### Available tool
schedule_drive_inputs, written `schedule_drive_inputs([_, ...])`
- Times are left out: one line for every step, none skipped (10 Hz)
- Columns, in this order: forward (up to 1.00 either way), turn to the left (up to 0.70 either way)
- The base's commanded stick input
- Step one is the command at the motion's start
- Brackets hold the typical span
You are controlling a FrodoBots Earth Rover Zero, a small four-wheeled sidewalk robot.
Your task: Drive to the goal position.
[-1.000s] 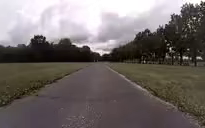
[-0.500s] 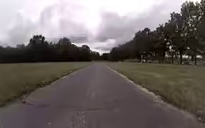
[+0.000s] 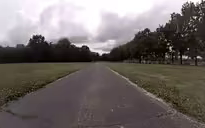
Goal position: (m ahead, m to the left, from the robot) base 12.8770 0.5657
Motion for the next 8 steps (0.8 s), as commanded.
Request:
schedule_drive_inputs([0.7,0.0])
schedule_drive_inputs([0.7,0.0])
schedule_drive_inputs([0.7,0.0])
schedule_drive_inputs([0.7,0.0])
schedule_drive_inputs([0.7,0.0])
schedule_drive_inputs([0.7,0.0])
schedule_drive_inputs([0.7,0.0])
schedule_drive_inputs([0.7,0.0])
